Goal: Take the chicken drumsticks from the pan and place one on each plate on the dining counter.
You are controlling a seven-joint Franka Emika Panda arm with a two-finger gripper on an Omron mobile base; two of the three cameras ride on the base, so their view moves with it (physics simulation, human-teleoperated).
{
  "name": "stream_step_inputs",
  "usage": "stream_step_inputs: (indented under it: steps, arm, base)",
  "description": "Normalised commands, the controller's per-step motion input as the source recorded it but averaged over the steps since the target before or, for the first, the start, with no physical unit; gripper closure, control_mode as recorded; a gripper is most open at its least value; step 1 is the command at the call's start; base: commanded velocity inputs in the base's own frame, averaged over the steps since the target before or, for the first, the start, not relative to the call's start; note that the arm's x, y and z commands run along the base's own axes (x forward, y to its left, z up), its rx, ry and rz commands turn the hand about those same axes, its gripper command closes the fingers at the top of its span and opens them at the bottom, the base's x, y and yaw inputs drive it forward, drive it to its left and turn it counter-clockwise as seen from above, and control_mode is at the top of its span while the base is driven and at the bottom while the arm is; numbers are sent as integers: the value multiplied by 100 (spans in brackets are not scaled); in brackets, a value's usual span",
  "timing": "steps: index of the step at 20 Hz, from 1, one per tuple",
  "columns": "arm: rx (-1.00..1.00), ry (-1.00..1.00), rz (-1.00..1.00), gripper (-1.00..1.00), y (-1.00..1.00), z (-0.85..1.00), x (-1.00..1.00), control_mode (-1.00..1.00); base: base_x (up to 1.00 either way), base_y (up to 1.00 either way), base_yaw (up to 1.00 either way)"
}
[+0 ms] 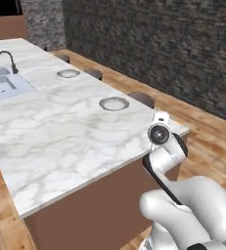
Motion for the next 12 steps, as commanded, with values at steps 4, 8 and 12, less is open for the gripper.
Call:
stream_step_inputs:
  steps: [4, 8, 12]
  arm:
    - [0, 0, 0, 100, 0, 0, 0, 100]
    - [0, 0, 0, 100, 0, 0, 0, 100]
    - [0, 0, 0, 100, 0, 0, 0, 100]
  base:
    - [60, -100, 10]
    - [67, -100, 11]
    - [65, -100, 21]
